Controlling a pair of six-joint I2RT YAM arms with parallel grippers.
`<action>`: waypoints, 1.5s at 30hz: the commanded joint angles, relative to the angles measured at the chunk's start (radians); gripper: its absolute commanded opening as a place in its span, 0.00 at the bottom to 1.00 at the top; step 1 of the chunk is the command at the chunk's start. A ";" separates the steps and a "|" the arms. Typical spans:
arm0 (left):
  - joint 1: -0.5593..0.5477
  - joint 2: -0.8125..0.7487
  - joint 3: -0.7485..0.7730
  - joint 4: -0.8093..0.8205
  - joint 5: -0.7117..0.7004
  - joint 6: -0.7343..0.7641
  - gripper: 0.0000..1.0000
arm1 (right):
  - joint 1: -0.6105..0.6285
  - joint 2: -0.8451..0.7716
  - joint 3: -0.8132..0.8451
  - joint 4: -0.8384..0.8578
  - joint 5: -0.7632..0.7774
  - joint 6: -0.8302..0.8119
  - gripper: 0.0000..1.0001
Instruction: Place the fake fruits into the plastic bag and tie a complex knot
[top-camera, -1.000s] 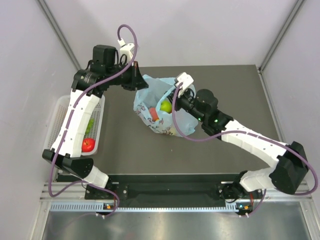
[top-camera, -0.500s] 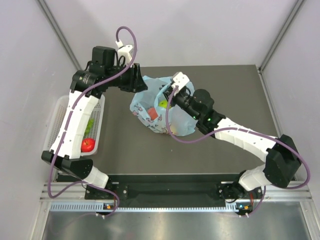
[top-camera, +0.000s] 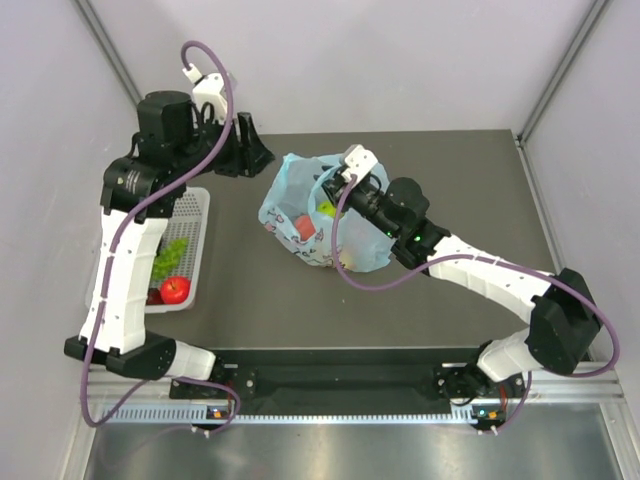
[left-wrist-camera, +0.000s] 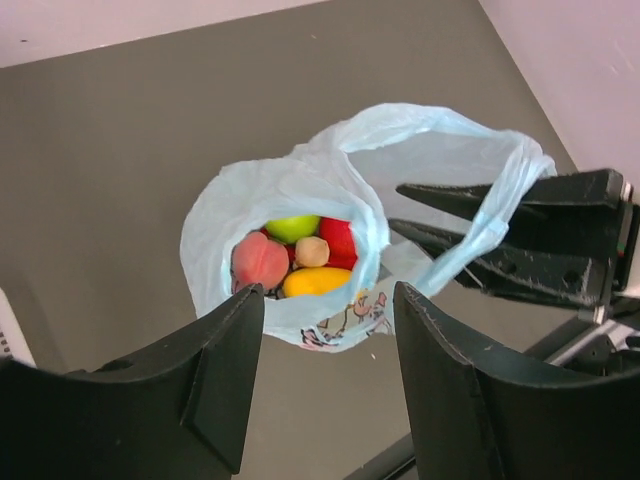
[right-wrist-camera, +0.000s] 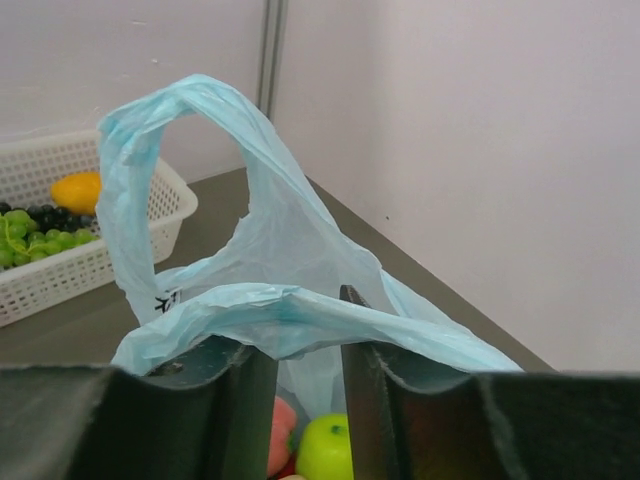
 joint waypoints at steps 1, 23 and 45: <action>0.017 0.014 0.027 0.071 -0.041 -0.031 0.60 | 0.014 -0.025 0.038 0.056 -0.078 -0.033 0.32; 0.026 0.194 -0.061 0.240 0.145 -0.043 0.50 | 0.013 0.047 0.090 0.112 -0.139 -0.154 0.61; 0.026 0.158 -0.141 0.251 0.329 -0.042 0.43 | 0.014 0.202 0.249 0.131 -0.130 -0.162 0.47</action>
